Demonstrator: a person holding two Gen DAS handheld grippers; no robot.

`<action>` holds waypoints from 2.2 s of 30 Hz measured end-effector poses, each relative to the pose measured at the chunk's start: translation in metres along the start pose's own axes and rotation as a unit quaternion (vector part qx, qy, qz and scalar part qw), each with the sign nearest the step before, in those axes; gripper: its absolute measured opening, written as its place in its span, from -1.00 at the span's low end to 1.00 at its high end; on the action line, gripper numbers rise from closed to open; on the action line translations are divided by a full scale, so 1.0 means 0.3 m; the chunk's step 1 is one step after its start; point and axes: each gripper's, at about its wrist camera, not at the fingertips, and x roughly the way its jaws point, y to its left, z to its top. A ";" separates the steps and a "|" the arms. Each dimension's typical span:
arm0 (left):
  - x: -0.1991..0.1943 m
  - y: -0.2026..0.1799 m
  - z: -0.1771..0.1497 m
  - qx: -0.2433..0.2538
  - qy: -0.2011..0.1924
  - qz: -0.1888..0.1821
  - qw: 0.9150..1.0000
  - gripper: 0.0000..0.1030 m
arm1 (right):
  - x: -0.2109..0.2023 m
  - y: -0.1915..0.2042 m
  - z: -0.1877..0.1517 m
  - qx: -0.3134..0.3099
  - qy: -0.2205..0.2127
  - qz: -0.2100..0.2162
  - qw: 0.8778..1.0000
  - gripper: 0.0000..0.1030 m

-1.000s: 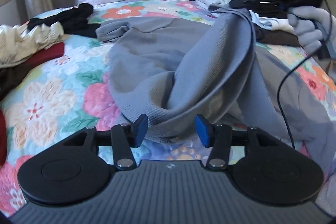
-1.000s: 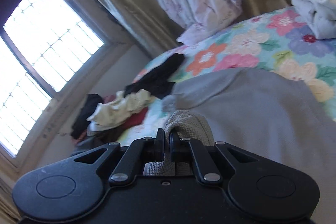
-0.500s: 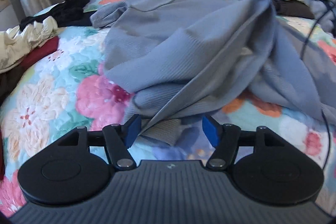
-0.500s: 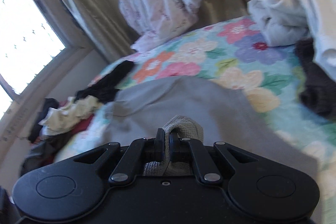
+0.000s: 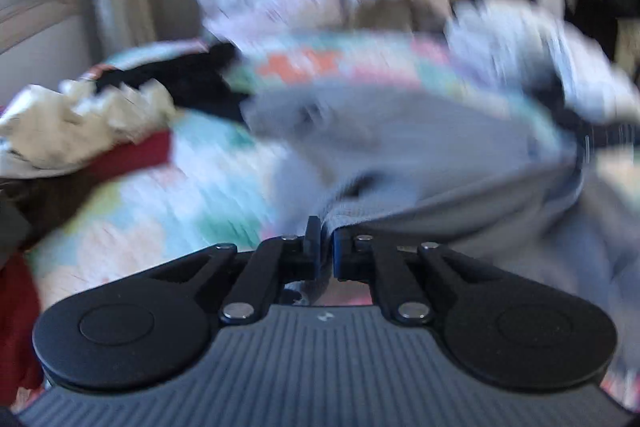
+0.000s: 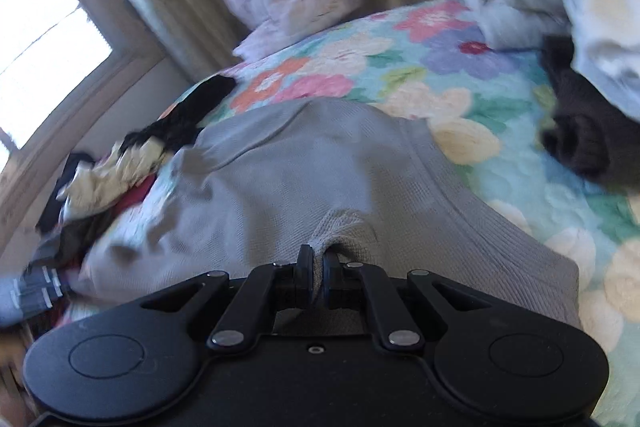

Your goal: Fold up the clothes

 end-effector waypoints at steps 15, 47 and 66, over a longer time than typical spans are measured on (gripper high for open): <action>-0.081 0.002 -0.201 0.007 0.109 -0.016 0.994 -0.09 | 0.003 0.079 0.025 -0.124 -0.013 -0.048 0.991 -0.87; -0.389 0.132 0.040 -0.064 -0.097 0.181 0.977 -0.86 | -0.243 0.309 -0.070 0.035 0.044 0.320 0.946 -0.86; -0.172 0.514 -0.306 -0.039 0.097 0.231 0.967 -0.37 | 0.019 0.924 -0.608 -0.011 0.242 0.283 0.928 -0.76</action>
